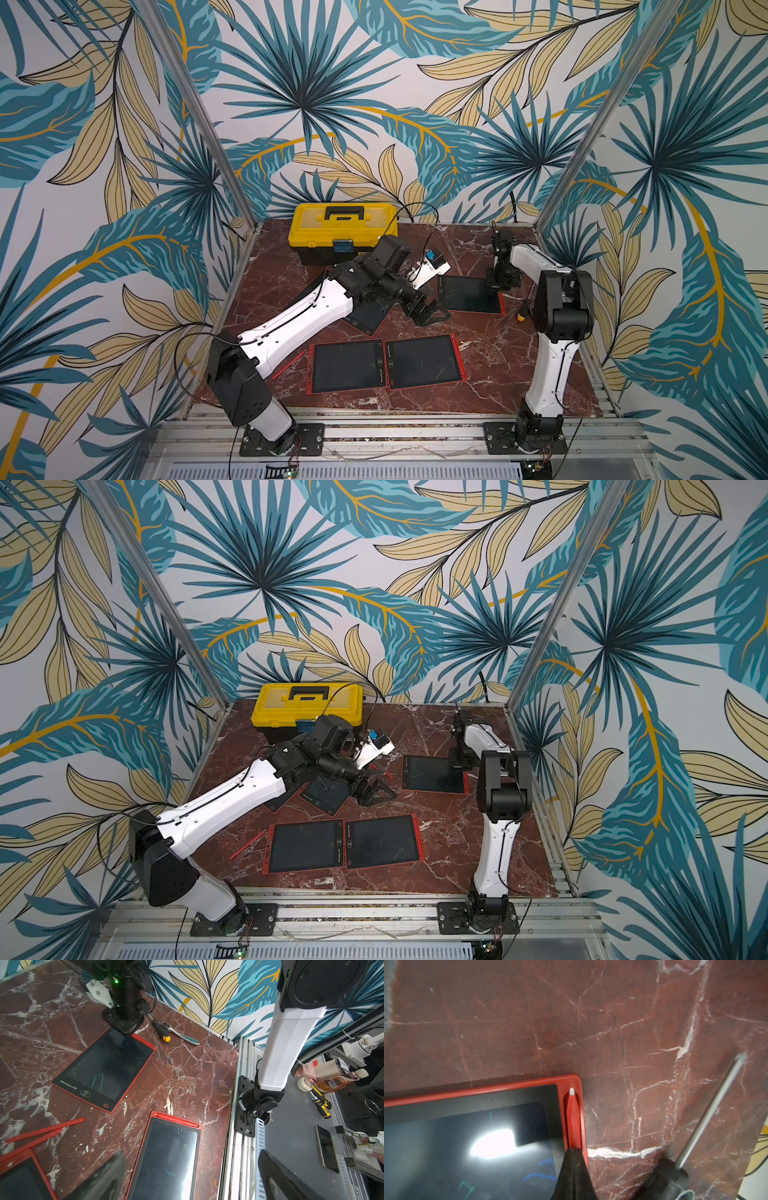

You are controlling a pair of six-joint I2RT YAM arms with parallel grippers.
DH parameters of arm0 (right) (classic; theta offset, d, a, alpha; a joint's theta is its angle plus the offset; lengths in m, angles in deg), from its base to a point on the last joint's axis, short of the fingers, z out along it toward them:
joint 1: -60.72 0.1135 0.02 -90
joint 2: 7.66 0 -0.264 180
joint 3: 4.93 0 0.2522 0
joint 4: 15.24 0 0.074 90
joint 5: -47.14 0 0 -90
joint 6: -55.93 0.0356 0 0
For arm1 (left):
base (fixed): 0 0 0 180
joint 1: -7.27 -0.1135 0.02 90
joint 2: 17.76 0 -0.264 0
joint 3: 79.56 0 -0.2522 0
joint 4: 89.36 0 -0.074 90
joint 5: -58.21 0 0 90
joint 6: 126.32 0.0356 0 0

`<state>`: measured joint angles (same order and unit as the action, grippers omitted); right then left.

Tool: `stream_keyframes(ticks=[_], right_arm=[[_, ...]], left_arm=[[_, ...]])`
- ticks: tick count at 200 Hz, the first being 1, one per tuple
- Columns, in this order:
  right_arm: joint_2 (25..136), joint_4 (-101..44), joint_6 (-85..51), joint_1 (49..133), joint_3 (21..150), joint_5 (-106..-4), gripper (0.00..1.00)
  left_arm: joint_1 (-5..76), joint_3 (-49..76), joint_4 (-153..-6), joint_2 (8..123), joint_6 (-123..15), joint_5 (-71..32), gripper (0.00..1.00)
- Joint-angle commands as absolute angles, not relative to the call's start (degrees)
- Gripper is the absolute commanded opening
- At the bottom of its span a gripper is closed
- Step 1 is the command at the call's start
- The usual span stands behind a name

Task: Place the stylus back onto the writing tablet
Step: Place the stylus on the writing tablet.

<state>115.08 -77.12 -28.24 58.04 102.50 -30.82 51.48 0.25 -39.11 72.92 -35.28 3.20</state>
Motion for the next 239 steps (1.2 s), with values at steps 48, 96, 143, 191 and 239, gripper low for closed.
stream_keyframes(ticks=[48, 96, 143, 191, 239], right_arm=[[117.0, -80.0, -23.5, 54.7, 101.2, -41.1, 0.0], [116.9, -79.9, -21.6, 53.7, 100.9, -42.9, 0.0], [116.8, -78.7, -19.4, 53.7, 99.4, -43.6, 0.0], [117.4, -77.8, -18.3, 53.7, 98.2, -44.3, 0.0], [118.1, -75.6, -17.9, 53.7, 95.6, -44.5, 0.0]], left_arm=[[51.7, 1.4, -39.5, 71.9, -35.0, 3.5, 0.99], [51.7, 1.4, -39.5, 71.7, -35.1, 3.2, 1.0], [51.8, 1.4, -39.5, 71.7, -35.1, 3.3, 1.0], [51.9, 1.5, -39.5, 71.8, -35.1, 3.2, 1.0], [52.0, 1.5, -39.5, 71.9, -35.1, 3.2, 1.0]])
